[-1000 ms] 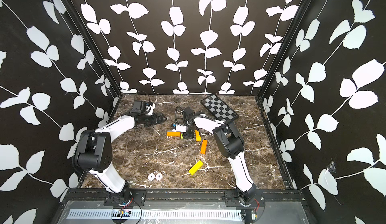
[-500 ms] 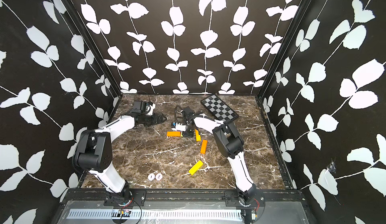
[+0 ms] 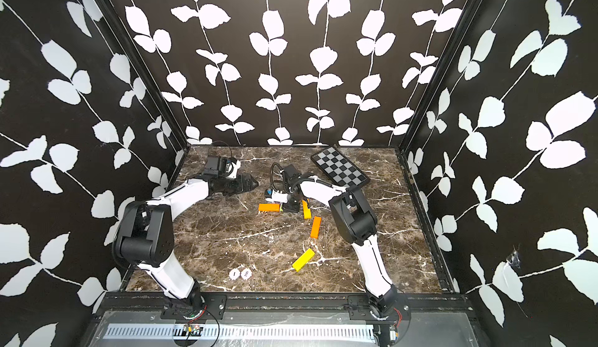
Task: Assemble the number 7 with building blocks
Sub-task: Assemble the building block at the center of the board.
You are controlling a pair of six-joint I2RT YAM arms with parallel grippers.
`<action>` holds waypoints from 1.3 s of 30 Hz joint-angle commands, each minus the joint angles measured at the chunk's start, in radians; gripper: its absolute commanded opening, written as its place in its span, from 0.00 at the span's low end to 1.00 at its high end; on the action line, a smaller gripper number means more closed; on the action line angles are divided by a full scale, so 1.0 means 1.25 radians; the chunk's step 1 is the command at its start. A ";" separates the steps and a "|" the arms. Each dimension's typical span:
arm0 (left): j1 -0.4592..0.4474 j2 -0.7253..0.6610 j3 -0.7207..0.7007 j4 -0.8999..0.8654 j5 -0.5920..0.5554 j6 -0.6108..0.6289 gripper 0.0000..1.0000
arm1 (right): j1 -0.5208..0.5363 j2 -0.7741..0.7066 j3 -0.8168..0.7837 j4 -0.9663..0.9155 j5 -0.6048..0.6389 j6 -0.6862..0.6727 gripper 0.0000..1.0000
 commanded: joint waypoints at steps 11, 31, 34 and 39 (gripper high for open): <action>-0.003 0.008 0.008 -0.005 0.008 0.013 0.98 | -0.009 0.030 0.005 -0.025 -0.024 -0.083 0.37; -0.003 0.018 0.010 -0.001 0.015 0.006 0.98 | -0.010 0.028 -0.004 -0.036 -0.025 -0.133 0.37; -0.003 0.019 0.010 0.000 0.017 0.006 0.98 | -0.010 0.029 -0.002 -0.037 -0.024 -0.136 0.37; -0.003 0.020 0.012 0.001 0.016 0.006 0.98 | -0.009 0.025 -0.007 -0.038 -0.025 -0.147 0.36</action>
